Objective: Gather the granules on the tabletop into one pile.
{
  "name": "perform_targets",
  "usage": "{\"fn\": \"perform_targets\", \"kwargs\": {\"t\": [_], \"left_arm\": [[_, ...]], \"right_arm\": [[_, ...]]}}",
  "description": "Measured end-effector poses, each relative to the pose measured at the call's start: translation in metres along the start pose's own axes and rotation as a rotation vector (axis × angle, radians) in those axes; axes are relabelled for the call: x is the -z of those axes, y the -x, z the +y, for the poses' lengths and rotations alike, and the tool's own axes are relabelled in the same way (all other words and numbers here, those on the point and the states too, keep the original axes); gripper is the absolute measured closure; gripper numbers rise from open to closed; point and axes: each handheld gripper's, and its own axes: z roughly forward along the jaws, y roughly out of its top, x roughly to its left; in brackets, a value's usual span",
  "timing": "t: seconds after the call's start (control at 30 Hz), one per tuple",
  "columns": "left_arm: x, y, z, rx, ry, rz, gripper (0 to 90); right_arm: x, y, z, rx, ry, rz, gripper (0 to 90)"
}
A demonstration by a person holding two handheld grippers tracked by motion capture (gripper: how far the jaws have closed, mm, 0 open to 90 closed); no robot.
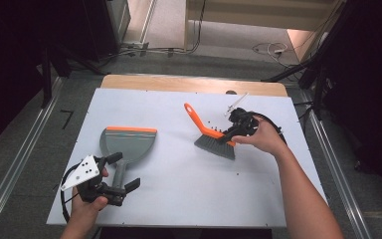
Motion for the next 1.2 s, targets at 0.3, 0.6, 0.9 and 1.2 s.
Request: {"fn": "perform_targets", "kwargs": {"t": [0.3,0.6,0.9,1.2], "left_arm": [[0.0,-0.001,-0.001,0.005,0.0,0.001,0.0],[-0.001,-0.001,0.0,0.002,-0.002,0.006,0.0],[-0.008,0.002,0.001,0.002,-0.008,0.002,0.0],[-0.01,0.004,0.0,-0.002,-0.02,-0.002,0.0]], "right_arm": [[0.012,-0.001,0.002,0.004,0.029,0.005,68.3],[0.028,-0.037,-0.032,0.06,0.024,0.043,68.3],[0.019,-0.05,-0.068,0.062,0.029,0.108,68.3],[0.01,-0.029,-0.058,0.083,0.051,0.103,68.3]]}}
